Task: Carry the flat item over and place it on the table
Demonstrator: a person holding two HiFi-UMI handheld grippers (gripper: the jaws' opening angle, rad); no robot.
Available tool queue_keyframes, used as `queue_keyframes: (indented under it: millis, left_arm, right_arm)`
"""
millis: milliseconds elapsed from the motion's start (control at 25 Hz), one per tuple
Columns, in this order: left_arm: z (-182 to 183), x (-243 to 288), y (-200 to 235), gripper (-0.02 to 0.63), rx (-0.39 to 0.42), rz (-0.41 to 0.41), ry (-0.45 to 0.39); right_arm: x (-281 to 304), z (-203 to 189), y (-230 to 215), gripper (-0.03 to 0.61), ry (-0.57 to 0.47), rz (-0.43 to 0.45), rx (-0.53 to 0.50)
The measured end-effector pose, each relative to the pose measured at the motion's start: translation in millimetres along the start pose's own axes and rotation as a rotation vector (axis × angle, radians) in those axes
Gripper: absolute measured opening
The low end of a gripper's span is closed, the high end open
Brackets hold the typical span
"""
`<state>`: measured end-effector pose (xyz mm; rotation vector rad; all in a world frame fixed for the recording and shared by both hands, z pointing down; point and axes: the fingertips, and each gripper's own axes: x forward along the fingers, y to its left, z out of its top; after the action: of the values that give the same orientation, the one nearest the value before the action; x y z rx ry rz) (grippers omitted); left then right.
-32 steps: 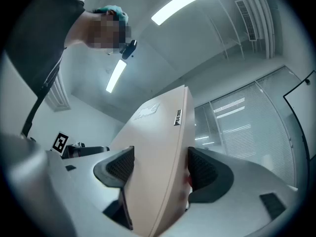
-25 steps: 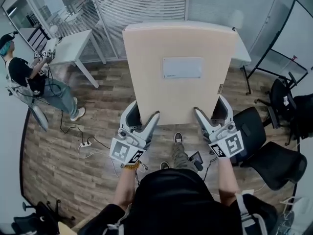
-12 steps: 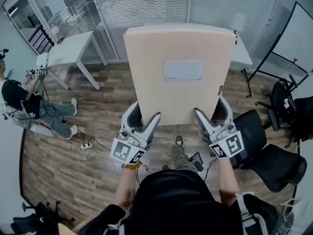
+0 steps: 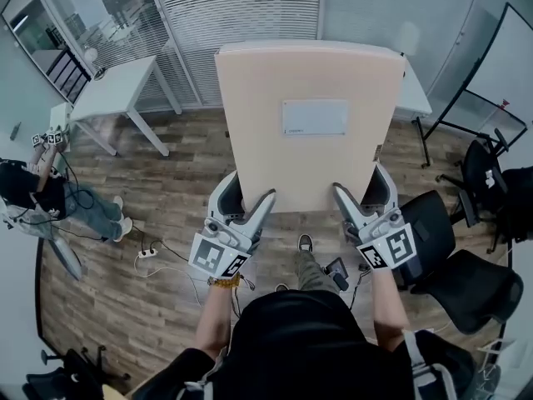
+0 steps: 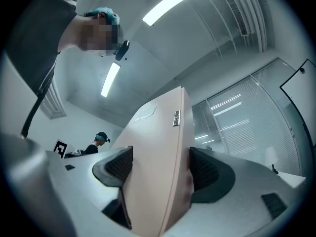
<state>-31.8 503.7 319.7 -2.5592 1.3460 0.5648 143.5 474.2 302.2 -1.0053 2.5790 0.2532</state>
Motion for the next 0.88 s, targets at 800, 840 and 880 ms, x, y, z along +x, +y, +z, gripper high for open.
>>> queue_keyframes:
  millis: [800,840,880]
  left_arm:
    - [-56,135,67,0.285,0.013,0.017,0.027]
    - [-59,144,71,0.285,0.013,0.022,0.033]
    - [-63,153,74,0.285,0.012,0.028,0.039]
  right_arm:
    - [79,-39,-137,0.333,-0.041,-0.034,0.059]
    - [84,-41,-147,0.333,-0.043,-0.034,0.066]
    - [89,-44,-156,0.333,-0.046,-0.035,0.072]
